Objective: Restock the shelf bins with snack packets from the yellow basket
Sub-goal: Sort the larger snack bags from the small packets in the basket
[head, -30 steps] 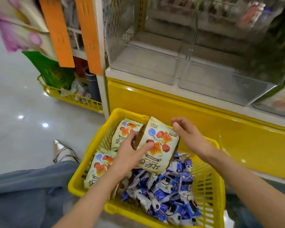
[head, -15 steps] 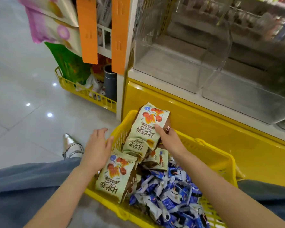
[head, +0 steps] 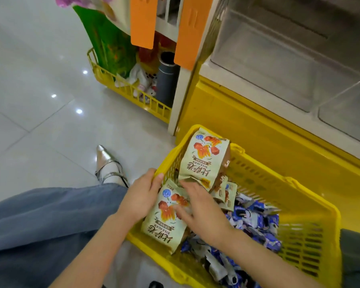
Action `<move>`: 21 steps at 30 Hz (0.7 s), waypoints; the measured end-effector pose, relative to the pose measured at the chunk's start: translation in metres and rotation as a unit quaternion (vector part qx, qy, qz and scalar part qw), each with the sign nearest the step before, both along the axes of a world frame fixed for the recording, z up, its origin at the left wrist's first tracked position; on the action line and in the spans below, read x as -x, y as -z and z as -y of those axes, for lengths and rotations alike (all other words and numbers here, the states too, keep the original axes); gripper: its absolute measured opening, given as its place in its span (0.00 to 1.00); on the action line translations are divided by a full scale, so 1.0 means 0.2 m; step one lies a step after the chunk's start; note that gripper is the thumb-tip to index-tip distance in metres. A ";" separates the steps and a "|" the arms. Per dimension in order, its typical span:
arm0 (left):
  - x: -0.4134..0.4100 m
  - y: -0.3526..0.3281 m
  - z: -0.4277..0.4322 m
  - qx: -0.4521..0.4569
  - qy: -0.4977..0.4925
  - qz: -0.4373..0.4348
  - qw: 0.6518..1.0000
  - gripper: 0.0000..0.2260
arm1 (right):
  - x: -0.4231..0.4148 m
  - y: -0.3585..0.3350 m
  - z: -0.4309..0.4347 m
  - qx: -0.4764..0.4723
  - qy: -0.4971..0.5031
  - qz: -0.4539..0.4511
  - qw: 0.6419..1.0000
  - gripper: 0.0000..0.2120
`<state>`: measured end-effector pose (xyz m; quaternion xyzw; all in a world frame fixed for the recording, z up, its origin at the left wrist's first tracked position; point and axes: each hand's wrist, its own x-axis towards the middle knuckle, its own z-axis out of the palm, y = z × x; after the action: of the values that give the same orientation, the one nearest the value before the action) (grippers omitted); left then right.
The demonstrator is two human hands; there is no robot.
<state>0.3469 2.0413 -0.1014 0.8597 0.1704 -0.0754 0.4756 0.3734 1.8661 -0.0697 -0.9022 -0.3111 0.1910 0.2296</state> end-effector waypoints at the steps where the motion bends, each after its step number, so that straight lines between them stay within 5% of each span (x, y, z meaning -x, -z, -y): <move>1: 0.00 0.01 0.00 0.003 -0.002 0.003 1.000 0.14 | 0.02 0.04 -0.01 0.022 0.003 -0.020 1.000 0.29; 11: 0.02 -0.01 0.01 -0.023 0.004 0.038 0.999 0.16 | 0.07 0.10 0.19 -0.031 0.037 -0.164 0.985 0.32; 16: 0.01 -0.04 0.04 -0.115 0.001 0.061 0.991 0.15 | 0.10 0.11 0.23 -0.157 0.316 -0.427 0.832 0.28; 19: 0.02 -0.09 0.08 -0.209 0.009 0.156 0.965 0.14 | 0.14 0.10 0.20 -0.166 0.327 -0.370 0.854 0.24; 21: 0.05 -0.12 0.11 -0.173 0.054 0.185 0.966 0.16 | 0.16 0.07 0.17 -0.180 0.315 -0.301 0.882 0.25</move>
<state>0.3376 2.0188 -0.0771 0.9358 0.0432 0.0896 0.3382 0.3422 1.8331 -0.0832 -0.7947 0.0441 0.3116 0.5190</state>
